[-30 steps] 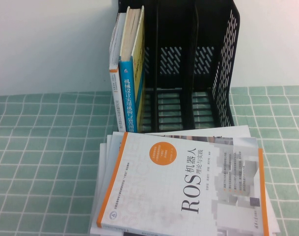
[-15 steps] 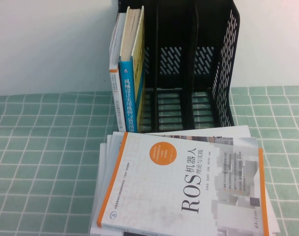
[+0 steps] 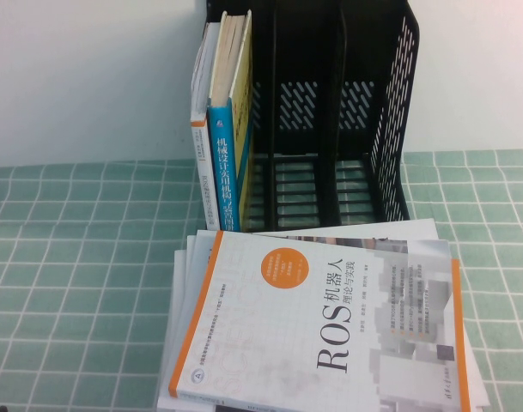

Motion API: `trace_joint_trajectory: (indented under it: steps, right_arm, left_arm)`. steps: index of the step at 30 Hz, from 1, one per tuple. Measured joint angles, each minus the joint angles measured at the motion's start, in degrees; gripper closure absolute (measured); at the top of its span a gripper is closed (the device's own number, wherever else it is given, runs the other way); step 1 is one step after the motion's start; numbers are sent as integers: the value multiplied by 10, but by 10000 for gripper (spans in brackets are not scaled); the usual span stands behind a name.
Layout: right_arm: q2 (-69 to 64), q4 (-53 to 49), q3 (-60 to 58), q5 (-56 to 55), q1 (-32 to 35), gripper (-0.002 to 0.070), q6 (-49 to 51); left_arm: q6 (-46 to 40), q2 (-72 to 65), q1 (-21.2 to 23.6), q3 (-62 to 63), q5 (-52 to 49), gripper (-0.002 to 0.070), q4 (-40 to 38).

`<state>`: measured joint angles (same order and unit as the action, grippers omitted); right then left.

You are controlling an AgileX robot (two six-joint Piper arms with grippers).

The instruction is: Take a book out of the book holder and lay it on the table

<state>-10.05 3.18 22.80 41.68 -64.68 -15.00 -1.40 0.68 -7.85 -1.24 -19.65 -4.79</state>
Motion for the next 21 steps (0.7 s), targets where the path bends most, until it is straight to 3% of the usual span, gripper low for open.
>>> trace_joint_trajectory:
  steps: [18,21]
  right_arm:
    - [0,-1,0,-1,0,678,0]
    - [0,-41,-4,-10,3,678,2]
  left_arm:
    - [0,0,0,0,1,678,-21]
    - [0,0,0,0,1,678,-22]
